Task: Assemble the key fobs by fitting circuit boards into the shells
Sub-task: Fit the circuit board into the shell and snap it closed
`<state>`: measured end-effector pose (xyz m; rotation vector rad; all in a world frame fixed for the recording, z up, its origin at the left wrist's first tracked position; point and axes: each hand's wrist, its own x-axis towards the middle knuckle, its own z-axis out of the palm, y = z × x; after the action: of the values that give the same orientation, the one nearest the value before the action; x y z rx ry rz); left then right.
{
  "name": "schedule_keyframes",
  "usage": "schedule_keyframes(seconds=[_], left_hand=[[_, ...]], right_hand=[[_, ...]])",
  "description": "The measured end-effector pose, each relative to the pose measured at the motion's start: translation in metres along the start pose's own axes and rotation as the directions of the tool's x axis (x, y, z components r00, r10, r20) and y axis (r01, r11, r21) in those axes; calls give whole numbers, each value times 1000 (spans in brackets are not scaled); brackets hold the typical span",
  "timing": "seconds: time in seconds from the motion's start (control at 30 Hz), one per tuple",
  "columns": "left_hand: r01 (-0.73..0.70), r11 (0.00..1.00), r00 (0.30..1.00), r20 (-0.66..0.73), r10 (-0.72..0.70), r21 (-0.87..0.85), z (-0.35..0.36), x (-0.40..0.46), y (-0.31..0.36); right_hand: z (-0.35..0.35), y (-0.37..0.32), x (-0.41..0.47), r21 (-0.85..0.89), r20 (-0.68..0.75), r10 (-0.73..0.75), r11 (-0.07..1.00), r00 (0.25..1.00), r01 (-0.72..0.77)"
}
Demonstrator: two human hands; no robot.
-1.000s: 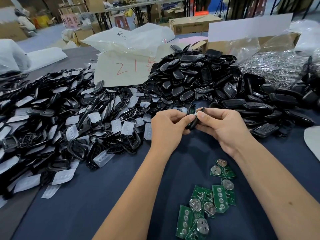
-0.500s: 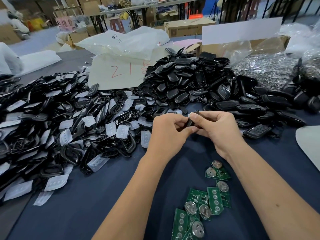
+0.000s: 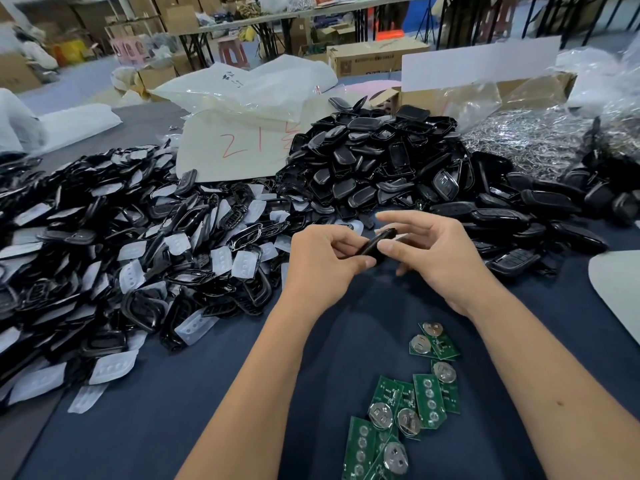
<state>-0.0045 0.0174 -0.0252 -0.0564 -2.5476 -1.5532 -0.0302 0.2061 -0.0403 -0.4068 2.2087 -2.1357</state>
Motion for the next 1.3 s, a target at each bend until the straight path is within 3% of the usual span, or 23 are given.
schedule_keyframes(seconds=[0.27,0.53,0.73,0.8,0.87,1.03,1.2,1.3], left_hand=[[-47,997,997,61,44,63,-5,0,0],[-178,965,983,0,181,191,1,-2,-1],[-230,965,973,-9,233,127,3,-3,1],[-157,987,986,-50,159,35,5,-2,0],[-34,986,997,-68,23,-164,7,0,-1],[143,799,988,32,-154,-585,7,0,-4],[206,664,978,126,-166,-718,6,-1,0],[209,645,978,146,-151,-735,6,-1,1]], right_hand=[[-1,1,-2,-74,38,-73,994,997,76],[3,4,-1,-152,37,-154,976,987,158],[8,1,-2,-194,34,-174,965,984,177],[8,1,-1,-124,-16,-147,982,989,144],[9,1,1,-5,-58,-68,998,996,67],[12,4,1,-41,-42,3,999,999,-4],[14,-1,-1,78,-28,71,995,997,-69],[16,-4,-2,102,-20,91,991,996,-89]])
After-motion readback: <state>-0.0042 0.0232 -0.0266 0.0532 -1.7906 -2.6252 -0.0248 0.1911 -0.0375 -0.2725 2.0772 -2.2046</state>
